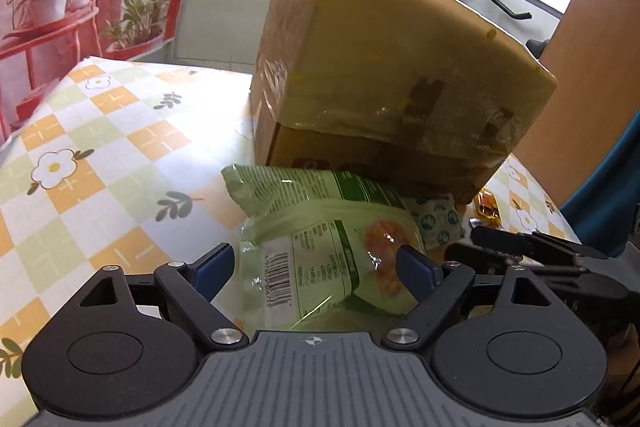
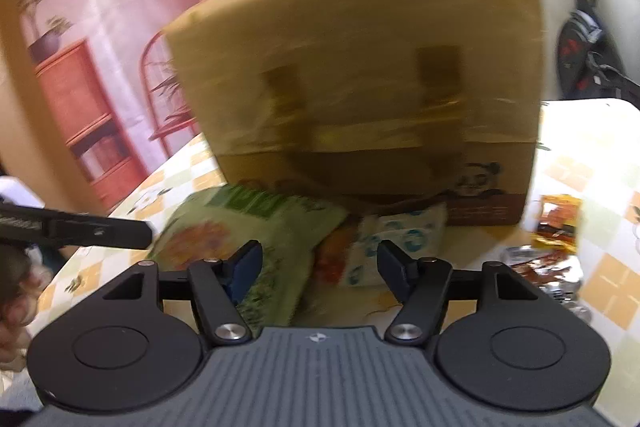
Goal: Organize snacks
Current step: 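Grasp the green rice-cracker bag with the left tool while the right tool grips it too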
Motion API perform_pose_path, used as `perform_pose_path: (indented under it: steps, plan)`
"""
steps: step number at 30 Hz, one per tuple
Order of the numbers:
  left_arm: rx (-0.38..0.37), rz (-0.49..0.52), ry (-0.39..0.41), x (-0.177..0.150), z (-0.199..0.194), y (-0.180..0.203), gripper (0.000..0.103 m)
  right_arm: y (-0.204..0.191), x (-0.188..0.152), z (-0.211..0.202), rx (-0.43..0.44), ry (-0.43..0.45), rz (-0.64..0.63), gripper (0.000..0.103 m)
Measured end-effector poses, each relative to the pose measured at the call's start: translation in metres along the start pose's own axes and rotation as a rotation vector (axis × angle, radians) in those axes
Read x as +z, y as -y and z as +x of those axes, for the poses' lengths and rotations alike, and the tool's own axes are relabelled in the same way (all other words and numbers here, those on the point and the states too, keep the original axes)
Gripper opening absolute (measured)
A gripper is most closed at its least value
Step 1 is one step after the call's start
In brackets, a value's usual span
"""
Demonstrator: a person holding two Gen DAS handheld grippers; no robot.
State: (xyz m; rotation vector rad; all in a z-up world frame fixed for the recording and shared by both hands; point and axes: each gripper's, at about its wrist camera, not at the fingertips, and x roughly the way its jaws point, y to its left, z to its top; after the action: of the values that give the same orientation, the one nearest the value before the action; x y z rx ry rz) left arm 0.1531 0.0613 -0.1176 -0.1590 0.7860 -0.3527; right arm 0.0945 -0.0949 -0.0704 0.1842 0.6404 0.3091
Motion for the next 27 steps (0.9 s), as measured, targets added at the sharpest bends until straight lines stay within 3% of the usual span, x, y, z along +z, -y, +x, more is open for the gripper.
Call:
perform_pose_path:
  steps: [7, 13, 17, 27]
  plan:
    - [-0.044, -0.018, -0.012, -0.003, 0.008, -0.004, 0.088, -0.024, -0.01, 0.012, 0.042, -0.056, -0.107, 0.071]
    - [-0.071, -0.016, -0.012, -0.01, 0.013, -0.008, 0.075, -0.037, -0.015, 0.023, 0.057, -0.086, -0.166, 0.075]
    - [-0.077, -0.023, 0.009, -0.012, 0.013, -0.009, 0.072, -0.043, -0.016, 0.029, 0.064, -0.091, -0.186, 0.075]
    - [-0.068, -0.074, 0.016, -0.01, 0.014, -0.015, 0.075, -0.053, -0.021, 0.037, 0.039, -0.056, -0.197, 0.073]
